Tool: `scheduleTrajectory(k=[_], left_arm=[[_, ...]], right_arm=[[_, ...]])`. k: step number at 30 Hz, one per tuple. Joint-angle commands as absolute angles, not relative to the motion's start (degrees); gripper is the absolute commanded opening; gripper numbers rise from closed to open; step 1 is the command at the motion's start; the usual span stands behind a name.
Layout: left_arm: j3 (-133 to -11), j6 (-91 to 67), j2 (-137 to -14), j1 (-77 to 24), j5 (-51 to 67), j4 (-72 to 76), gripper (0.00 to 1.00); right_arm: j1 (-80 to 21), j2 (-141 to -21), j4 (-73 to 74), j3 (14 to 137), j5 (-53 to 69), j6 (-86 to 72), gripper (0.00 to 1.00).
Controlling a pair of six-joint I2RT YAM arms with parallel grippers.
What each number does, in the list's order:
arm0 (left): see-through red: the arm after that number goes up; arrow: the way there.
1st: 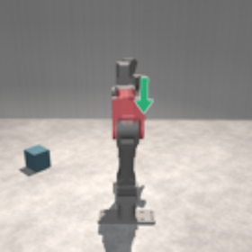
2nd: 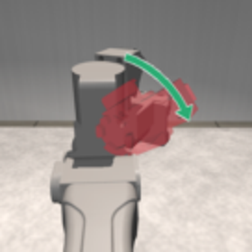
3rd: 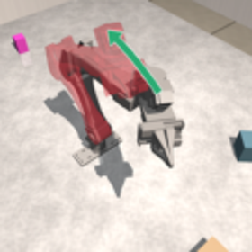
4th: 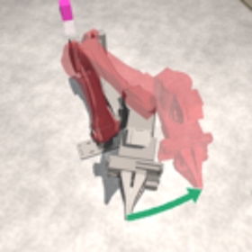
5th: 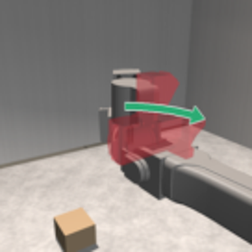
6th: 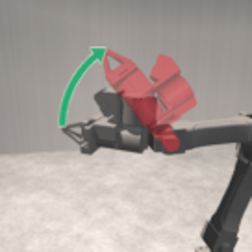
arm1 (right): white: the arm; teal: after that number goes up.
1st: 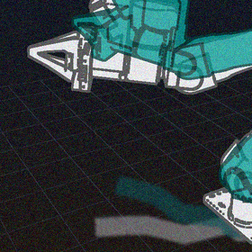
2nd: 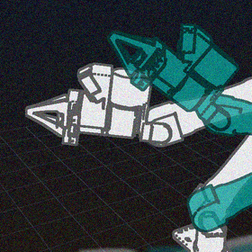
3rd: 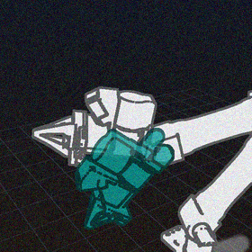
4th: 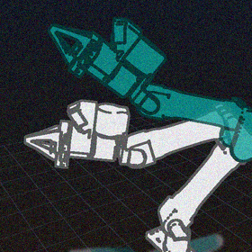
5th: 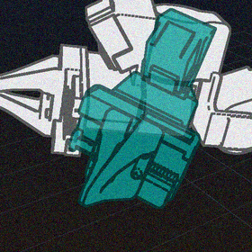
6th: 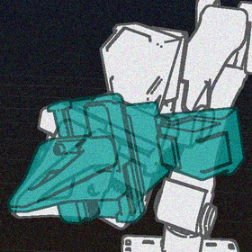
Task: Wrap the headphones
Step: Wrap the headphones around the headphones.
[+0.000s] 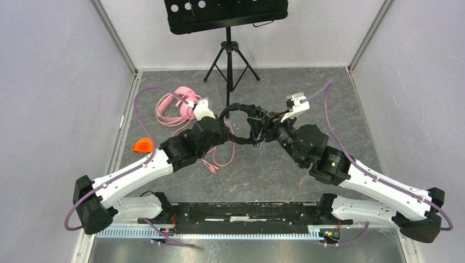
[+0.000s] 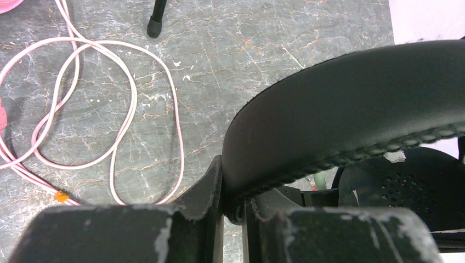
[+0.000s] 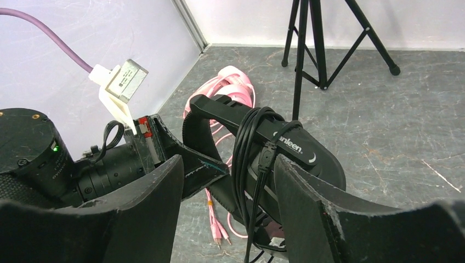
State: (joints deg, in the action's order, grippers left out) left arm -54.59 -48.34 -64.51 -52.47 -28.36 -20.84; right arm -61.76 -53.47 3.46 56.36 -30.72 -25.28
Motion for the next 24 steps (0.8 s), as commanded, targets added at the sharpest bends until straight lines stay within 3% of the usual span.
scheduleTrajectory(k=[1,7,18,24], left_arm=[[-55.9,-46.7,-64.3,-52.5,-29.8,-15.4,0.02],[-56.0,-46.2,-64.6,-52.6,-28.9,-14.7,0.02],[-56.3,-45.4,-64.9,-52.6,-28.3,-14.6,0.02],[-56.0,-45.5,-65.0,-52.5,-28.3,-14.1,0.02]], right_arm=[[-61.7,-54.4,1.1,58.6,-31.6,-26.8,0.66],[-61.7,-55.1,-1.2,58.1,-30.8,-26.6,0.65],[-61.7,-58.4,-4.4,57.7,-30.8,-16.7,0.45],[-61.7,-58.8,-7.3,56.4,-26.3,-11.1,0.43]])
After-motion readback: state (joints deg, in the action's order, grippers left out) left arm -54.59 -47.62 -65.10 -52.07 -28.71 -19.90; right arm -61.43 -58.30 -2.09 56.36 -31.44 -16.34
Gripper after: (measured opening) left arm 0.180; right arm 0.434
